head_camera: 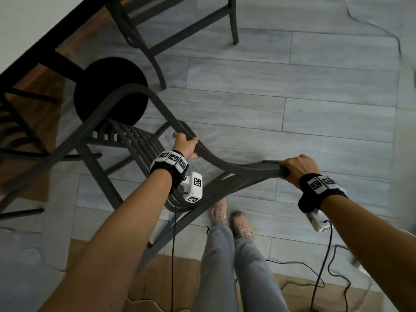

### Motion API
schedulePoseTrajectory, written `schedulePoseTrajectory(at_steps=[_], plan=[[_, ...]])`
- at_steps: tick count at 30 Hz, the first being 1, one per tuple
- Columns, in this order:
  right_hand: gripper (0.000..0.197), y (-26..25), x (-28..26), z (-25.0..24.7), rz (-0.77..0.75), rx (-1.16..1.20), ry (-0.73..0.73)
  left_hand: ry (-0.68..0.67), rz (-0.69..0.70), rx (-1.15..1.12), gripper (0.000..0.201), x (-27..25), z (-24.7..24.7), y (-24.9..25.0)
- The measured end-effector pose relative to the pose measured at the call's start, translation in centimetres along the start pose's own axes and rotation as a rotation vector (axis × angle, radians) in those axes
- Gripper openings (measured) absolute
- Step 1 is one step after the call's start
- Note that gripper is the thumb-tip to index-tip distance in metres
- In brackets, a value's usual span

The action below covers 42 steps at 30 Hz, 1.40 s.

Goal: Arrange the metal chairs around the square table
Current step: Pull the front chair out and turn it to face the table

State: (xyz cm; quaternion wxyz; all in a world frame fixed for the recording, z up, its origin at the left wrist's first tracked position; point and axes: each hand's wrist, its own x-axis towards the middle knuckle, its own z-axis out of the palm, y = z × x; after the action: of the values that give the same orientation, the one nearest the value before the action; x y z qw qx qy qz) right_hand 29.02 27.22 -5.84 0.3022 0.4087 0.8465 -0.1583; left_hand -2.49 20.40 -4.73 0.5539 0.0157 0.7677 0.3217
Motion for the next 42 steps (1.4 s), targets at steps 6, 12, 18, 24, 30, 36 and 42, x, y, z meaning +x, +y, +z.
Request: schedulePoseTrajectory(at_steps=[6,12,18,24,30,36,42], plan=[[0.017,-0.8,-3.1,-1.9,-0.070,-0.079,-0.055,0.000,0.016,-0.004,0.064,-1.9,-1.2,-0.5],[0.018,-2.0,-8.8,-6.7,-0.152,-0.211,0.007,0.015,0.107,0.043,0.055,-6.5,-4.1,-0.1],[0.018,-3.1,-17.1,-12.8,-0.113,-0.272,0.110,-0.031,0.200,0.015,0.040,-12.8,-6.3,0.7],[0.015,-3.4,-23.3,-18.6,-0.029,-0.315,0.283,-0.133,0.267,-0.152,0.025,-17.5,-6.6,1.9],[0.021,-6.2,-27.8,-21.5,-0.084,-0.347,0.491,-0.238,0.344,-0.248,0.036,-20.4,-8.6,2.6],[0.019,-13.0,-30.4,-20.4,-0.305,-0.361,0.650,-0.234,0.347,-0.292,0.032,-22.1,-14.9,-0.1],[0.012,-19.9,-33.4,-18.1,-0.437,-0.457,0.525,-0.210,0.376,-0.321,0.022,-23.9,-21.3,-4.5]])
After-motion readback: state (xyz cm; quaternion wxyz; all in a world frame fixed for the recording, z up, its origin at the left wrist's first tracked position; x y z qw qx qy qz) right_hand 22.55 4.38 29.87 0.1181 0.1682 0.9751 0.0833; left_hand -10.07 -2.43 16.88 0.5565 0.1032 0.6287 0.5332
